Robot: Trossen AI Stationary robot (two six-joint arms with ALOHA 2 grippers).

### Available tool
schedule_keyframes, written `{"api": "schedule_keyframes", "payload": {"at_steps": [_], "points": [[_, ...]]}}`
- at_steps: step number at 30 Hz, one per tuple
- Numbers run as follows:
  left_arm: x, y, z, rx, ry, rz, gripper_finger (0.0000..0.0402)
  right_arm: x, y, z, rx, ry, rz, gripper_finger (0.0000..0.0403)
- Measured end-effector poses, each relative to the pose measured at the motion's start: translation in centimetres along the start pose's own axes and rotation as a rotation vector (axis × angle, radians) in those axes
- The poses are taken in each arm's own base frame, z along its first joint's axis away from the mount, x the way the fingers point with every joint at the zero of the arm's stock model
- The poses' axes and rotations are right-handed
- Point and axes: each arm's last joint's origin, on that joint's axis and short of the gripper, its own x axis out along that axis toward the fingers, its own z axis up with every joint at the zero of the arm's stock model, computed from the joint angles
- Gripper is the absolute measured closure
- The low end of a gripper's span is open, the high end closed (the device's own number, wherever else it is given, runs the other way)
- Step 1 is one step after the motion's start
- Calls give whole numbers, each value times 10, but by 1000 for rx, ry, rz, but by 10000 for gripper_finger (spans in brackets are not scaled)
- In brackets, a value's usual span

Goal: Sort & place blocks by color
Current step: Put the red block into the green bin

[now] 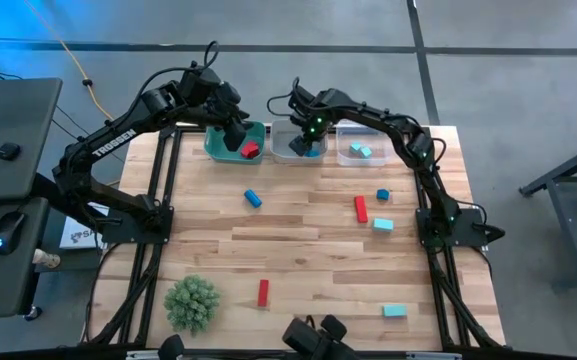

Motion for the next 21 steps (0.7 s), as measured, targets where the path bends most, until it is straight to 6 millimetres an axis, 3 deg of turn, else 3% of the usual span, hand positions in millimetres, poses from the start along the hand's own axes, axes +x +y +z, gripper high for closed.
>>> {"api": "schedule_keyframes", "payload": {"at_steps": [9,16,21], "points": [[0,0,0,0,3,0,298,-51,19,-1,15,56,-6,192],[0,0,0,0,3,0,298,-53,43,-26,-39,257,-113,192],[0,0,0,0,3,0,298,-55,68,-33,-110,244,-169,192]]}}
